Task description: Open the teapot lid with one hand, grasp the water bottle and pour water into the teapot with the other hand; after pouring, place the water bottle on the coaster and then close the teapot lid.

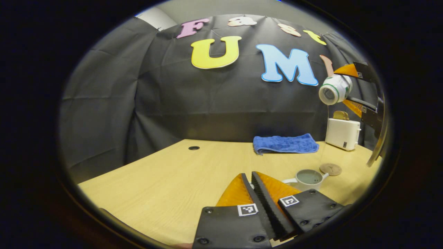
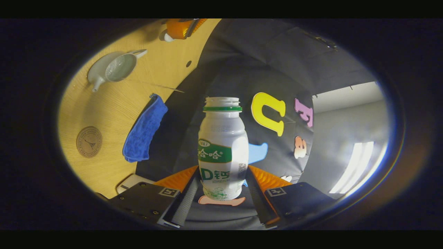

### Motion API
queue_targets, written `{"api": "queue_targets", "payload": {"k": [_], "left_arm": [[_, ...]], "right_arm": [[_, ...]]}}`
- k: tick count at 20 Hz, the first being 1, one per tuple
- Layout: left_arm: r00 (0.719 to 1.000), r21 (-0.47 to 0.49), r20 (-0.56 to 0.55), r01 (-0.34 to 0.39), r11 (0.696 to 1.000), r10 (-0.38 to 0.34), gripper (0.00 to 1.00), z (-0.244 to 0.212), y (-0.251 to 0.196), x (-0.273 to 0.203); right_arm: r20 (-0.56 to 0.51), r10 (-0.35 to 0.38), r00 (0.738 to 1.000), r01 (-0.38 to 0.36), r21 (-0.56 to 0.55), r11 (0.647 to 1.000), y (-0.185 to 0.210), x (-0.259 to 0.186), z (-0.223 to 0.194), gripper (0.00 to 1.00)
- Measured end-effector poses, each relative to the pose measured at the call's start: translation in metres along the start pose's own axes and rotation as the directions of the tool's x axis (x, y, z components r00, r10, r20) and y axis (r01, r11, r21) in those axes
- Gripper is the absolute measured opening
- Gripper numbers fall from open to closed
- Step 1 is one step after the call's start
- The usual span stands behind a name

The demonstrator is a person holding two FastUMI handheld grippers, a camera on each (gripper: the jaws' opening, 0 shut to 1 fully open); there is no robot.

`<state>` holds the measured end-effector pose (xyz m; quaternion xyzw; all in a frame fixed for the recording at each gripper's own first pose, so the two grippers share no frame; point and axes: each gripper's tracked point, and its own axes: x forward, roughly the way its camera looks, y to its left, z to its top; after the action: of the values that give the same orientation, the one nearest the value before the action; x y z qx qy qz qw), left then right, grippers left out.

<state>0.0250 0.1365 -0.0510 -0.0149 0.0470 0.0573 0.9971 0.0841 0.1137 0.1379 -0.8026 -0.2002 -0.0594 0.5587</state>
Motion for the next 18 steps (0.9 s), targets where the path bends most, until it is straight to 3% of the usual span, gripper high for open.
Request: {"api": "queue_targets", "payload": {"k": [3,10,18], "left_arm": [[1.000,0.001,0.000,0.000,1.000,0.000,0.10,0.001,0.000,0.000],[1.000,0.003,0.002,0.003,1.000,-0.003,0.10,0.000,-0.001,0.000],[1.000,0.004,0.003,0.007,1.000,-0.007,0.10,0.000,-0.002,0.000]], "right_arm": [[0.003,0.014,1.000,-0.014,0.028,1.000,0.005,-0.002,0.004,0.76],[0.019,0.127,0.992,-0.128,0.141,0.982,0.057,-0.011,0.030,0.76],[0.019,0.255,0.967,-0.247,0.333,0.910,0.109,-0.026,0.044,0.76]]}}
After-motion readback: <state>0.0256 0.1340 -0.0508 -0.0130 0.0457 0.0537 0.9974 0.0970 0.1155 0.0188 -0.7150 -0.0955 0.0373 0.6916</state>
